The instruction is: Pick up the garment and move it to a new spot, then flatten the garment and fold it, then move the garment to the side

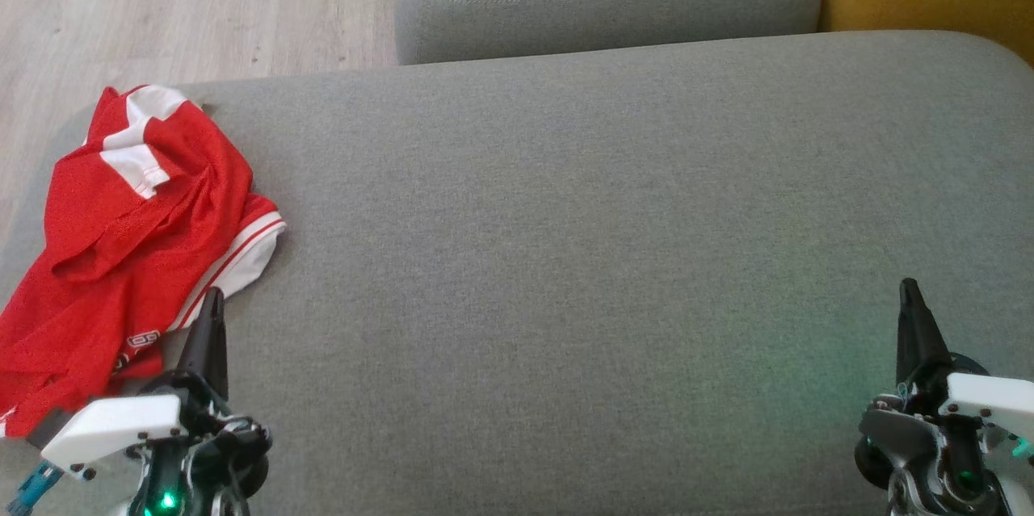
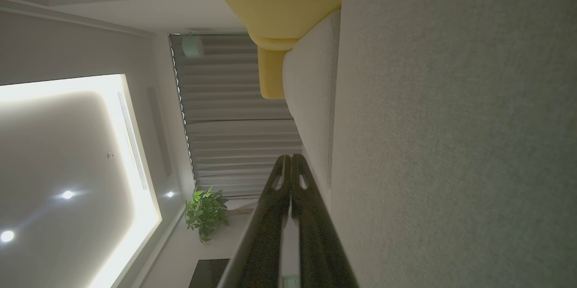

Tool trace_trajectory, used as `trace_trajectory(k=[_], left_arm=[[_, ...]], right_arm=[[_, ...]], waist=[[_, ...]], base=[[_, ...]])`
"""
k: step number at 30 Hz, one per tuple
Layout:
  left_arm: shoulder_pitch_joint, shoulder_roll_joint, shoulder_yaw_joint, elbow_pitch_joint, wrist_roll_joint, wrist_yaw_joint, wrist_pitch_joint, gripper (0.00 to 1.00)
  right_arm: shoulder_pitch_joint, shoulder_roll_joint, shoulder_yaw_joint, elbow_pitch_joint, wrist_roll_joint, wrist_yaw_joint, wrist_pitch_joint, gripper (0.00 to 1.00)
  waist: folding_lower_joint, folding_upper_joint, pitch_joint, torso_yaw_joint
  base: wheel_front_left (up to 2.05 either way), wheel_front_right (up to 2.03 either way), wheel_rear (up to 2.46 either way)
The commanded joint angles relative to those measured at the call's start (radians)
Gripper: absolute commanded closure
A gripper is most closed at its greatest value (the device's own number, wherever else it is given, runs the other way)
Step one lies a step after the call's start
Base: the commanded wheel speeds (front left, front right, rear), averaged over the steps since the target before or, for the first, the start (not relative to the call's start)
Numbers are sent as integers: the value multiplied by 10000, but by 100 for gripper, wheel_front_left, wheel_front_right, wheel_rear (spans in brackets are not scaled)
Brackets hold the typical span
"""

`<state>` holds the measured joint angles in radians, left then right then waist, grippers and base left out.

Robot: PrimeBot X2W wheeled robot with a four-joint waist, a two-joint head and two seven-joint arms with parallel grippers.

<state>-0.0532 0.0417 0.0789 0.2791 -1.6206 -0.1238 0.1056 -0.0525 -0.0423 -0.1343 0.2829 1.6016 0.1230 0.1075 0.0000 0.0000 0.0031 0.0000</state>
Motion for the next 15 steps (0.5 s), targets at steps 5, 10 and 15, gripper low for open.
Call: trace_trajectory(k=[5,10,15], left_arm=[[-548,85,348,-342,119,-69,76,100],[-548,85,348,-342,119,-69,76,100],[-548,85,348,-342,119,-69,76,100]], right_arm=[[-554,-79,209,-382,74,77,54,100],[-554,-79,209,-382,74,77,54,100],[-554,-79,209,-382,74,77,54,100]], waist=[[0,0,0,0],[0,0,0,0],[0,0,0,0]], base=[[0,0,0],[0,0,0],[0,0,0]])
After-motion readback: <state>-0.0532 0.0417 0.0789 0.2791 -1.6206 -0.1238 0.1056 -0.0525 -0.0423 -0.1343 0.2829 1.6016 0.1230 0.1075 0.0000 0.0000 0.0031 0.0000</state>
